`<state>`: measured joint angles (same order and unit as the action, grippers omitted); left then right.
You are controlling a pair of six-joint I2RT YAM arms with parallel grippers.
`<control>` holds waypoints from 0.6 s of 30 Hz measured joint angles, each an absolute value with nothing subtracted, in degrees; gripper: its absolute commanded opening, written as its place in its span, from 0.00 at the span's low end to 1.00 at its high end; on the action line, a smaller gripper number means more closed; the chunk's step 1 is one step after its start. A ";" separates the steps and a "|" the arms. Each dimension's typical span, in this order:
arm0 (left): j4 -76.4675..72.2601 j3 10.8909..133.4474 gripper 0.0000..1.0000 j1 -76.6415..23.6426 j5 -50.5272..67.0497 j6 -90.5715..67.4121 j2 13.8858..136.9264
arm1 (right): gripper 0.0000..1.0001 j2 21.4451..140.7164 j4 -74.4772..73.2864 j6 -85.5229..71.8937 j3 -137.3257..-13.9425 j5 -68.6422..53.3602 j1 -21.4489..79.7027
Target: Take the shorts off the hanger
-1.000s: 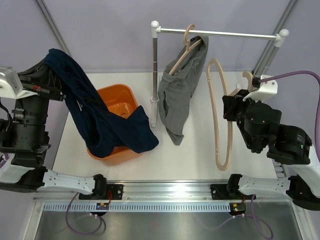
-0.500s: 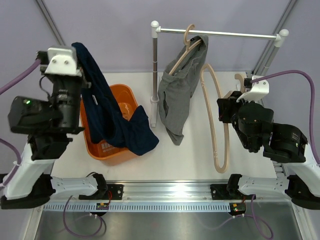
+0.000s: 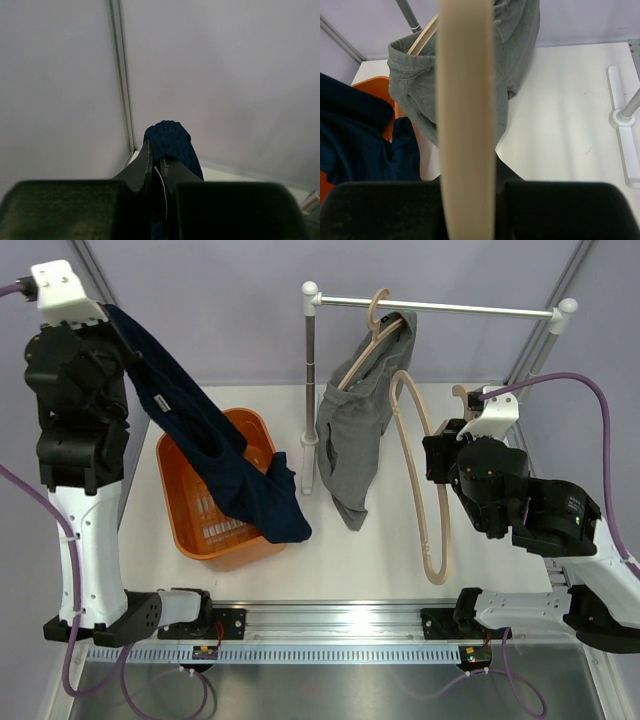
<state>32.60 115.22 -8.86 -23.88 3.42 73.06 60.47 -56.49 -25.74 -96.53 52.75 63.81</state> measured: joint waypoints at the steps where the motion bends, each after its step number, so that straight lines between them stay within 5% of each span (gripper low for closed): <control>1: 33.45 116.77 0.00 -6.98 -22.70 1.13 73.52 | 0.00 60.55 -56.53 -25.74 -96.53 52.73 63.81; 18: 35.14 119.26 0.00 -0.58 -16.34 -12.53 72.69 | 0.00 59.59 -57.10 -25.61 -96.53 53.06 63.81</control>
<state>35.14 119.26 -0.58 -16.34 -12.53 72.69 59.59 -57.10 -25.61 -96.53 53.06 63.81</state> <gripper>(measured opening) 0.042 0.101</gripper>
